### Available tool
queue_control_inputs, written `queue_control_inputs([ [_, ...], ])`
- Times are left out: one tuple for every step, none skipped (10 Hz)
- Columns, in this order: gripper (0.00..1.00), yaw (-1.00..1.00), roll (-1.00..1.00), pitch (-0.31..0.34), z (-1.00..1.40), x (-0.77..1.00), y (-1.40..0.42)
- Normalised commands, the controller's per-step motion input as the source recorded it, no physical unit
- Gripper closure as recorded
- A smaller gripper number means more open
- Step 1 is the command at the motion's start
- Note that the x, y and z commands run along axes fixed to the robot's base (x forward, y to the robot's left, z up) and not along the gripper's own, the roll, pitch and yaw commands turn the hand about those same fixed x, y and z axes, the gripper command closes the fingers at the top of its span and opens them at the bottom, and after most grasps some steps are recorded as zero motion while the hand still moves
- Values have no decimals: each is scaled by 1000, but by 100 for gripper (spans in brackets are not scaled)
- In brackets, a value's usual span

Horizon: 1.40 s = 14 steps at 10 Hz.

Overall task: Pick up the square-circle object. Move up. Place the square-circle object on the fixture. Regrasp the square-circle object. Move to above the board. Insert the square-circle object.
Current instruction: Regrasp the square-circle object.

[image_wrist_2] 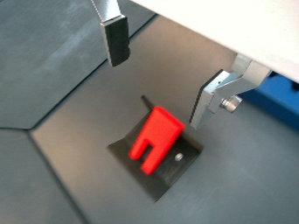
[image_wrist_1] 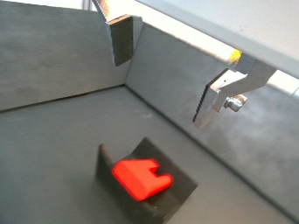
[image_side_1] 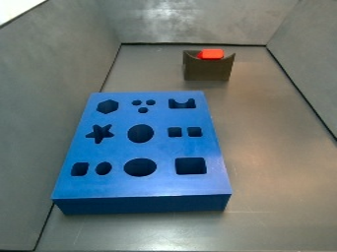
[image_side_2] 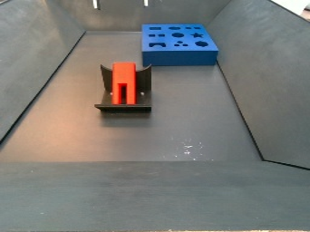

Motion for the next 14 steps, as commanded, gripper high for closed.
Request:
queue_control_inputs([
  [0,36,1000,63,-6,58,-28],
  [0,43,1000,79,-12,73,-29],
  [0,53,1000,97,-18,89,-33],
  [0,73,1000,129,-19,98,-36],
  [0,94,1000,155,-18,105,-41],
  [0,126,1000,184,-19,110,-43],
  [0,162,839,187,-23,110,-44],
  [0,183,659,169,-22,109,-46],
  [0,197,542,151,-23,108,-48],
  [0,213,280,104,-15,105,-40],
  [0,218,208,83,-13,99,-37],
  [0,215,154,34,-12,84,-34],
  [0,207,143,15,-22,80,-44],
  [0,184,98,108,-1000,37,69],
])
